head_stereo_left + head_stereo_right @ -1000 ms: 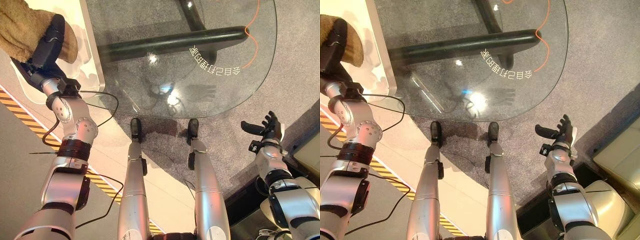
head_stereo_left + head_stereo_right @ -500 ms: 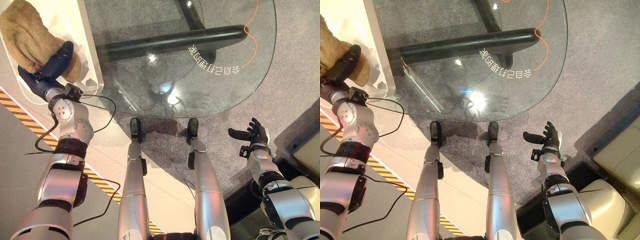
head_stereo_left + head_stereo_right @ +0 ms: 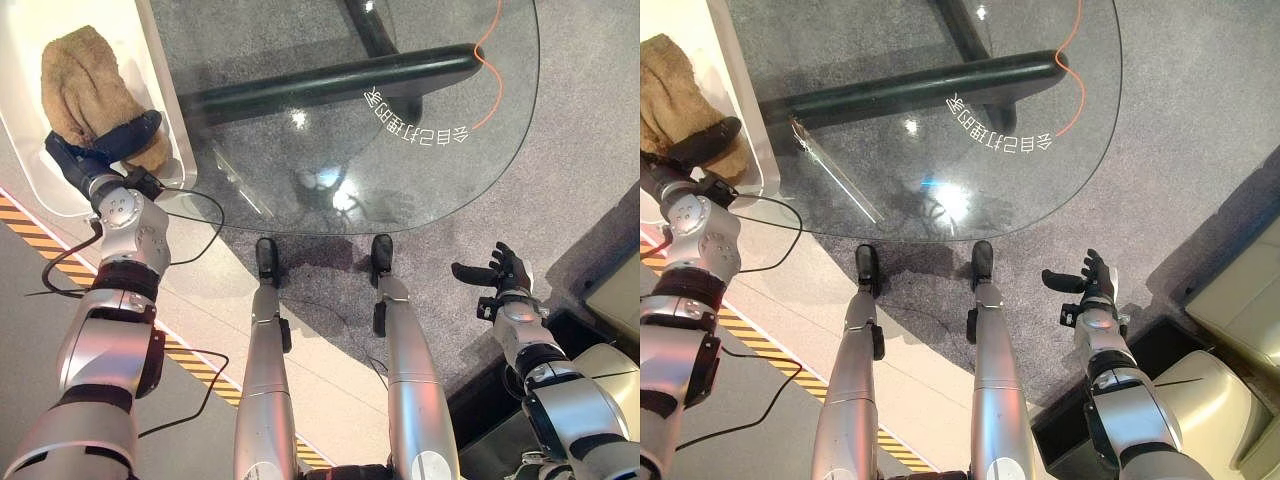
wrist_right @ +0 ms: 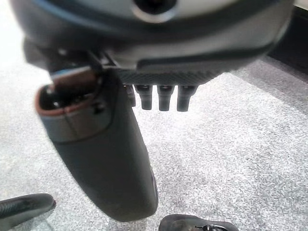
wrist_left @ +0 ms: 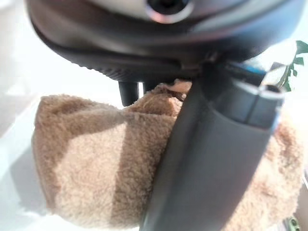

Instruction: Wipe the table with a cloth and put it in the basket.

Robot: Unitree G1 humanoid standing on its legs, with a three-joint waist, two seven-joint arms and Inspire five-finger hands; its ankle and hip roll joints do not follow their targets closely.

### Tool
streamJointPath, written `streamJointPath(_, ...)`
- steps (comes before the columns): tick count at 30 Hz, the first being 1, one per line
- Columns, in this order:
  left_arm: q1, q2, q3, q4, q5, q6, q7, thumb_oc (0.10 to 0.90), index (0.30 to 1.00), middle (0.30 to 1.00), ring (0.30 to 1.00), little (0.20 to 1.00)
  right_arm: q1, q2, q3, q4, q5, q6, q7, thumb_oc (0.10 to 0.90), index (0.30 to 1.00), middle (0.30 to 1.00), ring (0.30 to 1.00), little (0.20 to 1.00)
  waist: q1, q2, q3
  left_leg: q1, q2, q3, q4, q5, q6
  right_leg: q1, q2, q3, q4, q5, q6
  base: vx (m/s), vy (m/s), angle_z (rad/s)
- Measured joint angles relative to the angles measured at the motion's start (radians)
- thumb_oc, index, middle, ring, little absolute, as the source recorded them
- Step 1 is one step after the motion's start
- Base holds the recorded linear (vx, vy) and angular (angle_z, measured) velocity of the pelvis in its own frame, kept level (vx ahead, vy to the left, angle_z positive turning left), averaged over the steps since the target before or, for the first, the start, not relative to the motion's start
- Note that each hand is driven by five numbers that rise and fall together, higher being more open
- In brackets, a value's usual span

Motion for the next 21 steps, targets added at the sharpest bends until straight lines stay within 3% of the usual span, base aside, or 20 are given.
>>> streamJointPath(5,-0.073,0.019,-0.061,0.057,0.047,0.068,0.024,0.1,0.3,0.3,0.3,0.2,0.0,0.0,0.016,0.0,0.0,0.003,0.004,0.8,0.9,0.9,0.9,0.9,0.001,0.0,0.0,-0.002,0.001,0.014,-0.001,0.0,0.0,-0.012,0.002,0.016,0.002,0.0,0.0,0.0,0.008,-0.03)
streamJointPath(11,-0.106,0.048,-0.07,0.094,0.047,0.117,0.03,0.1,0.3,0.3,0.3,0.2,-0.001,0.0,0.027,0.001,0.0,0.004,0.005,0.8,0.9,0.9,0.9,0.9,-0.019,0.0,0.0,-0.006,0.003,0.015,-0.002,0.0,0.0,-0.017,0.004,0.017,0.002,0.0,0.0,0.0,0.002,-0.01)
streamJointPath(12,-0.116,0.048,-0.07,0.103,0.047,0.128,0.031,0.322,0.491,0.491,0.491,0.422,-0.001,0.0,0.028,0.001,0.0,0.004,0.005,0.8,0.9,0.9,0.9,0.9,-0.02,0.0,0.0,-0.007,0.003,0.015,-0.002,0.0,0.0,-0.017,0.004,0.017,0.002,0.001,0.0,0.0,0.0,0.0)
streamJointPath(13,-0.122,0.049,-0.07,0.107,0.047,0.135,0.032,0.322,0.491,0.491,0.491,0.422,-0.001,0.0,0.03,0.001,0.0,0.004,0.005,0.8,0.9,0.9,0.9,0.9,-0.02,0.0,0.0,-0.007,0.003,0.015,-0.002,0.0,0.0,-0.017,0.005,0.017,0.002,0.001,-0.001,0.0,0.0,0.0)
streamJointPath(14,-0.125,0.051,-0.07,0.11,0.047,0.144,0.032,0.8,0.9,0.9,0.9,0.9,-0.001,0.0,0.032,0.001,0.0,0.004,0.005,0.8,0.9,0.9,0.9,0.9,-0.02,0.0,0.0,-0.007,0.004,0.016,-0.002,0.0,0.0,-0.017,0.005,0.017,0.002,0.001,-0.001,0.0,0.0,0.0)
streamJointPath(21,-0.169,0.052,-0.083,0.164,0.043,0.154,0.025,0.8,0.9,0.9,0.9,0.9,-0.003,0.0,0.046,0.001,0.0,0.005,0.005,0.8,0.9,0.9,0.9,0.9,-0.021,0.0,0.0,-0.008,0.004,0.016,-0.001,0.0,0.0,-0.018,0.005,0.017,0.002,0.001,-0.001,0.0,0.0,0.0)
